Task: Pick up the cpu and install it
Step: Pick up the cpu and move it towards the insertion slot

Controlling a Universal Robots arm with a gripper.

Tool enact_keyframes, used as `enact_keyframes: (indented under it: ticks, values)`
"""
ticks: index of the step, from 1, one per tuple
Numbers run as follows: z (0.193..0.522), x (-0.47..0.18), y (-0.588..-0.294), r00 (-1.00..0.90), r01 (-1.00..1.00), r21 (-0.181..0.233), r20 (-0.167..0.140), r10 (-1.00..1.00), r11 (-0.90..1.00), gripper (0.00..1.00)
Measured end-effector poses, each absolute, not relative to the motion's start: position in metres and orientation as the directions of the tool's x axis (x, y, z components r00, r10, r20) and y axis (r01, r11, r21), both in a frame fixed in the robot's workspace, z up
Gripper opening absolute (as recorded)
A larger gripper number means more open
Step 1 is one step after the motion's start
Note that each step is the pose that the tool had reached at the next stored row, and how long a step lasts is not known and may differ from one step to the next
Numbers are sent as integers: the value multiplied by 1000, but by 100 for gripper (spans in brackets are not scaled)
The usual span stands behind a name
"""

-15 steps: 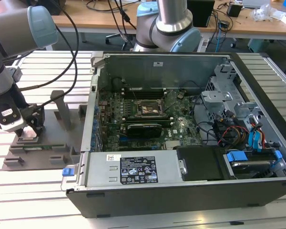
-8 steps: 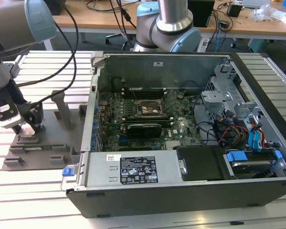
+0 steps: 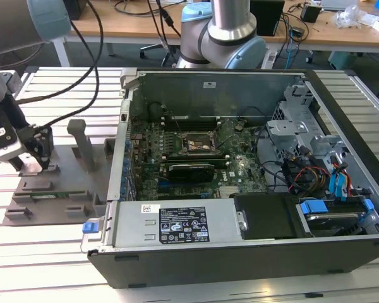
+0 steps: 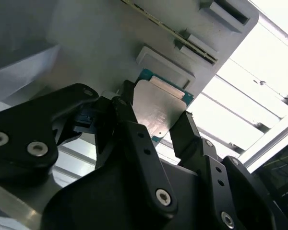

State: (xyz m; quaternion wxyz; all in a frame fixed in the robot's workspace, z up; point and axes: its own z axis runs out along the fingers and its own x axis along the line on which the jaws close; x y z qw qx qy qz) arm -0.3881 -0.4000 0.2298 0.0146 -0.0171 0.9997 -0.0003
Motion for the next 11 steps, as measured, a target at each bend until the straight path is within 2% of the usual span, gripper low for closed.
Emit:
enact_keyframes:
  ticks: [5, 6, 8, 11]
  values:
    - [248, -388, -400, -999, -34, -1, -29, -34, 999, 55]
    - [266, -388, -400, -999, -34, -1, -29, -34, 999, 55]
    - [281, -388, -400, -999, -34, -1, -29, -34, 999, 55]
    - [293, -388, -400, -999, -34, -1, -29, -34, 999, 55]
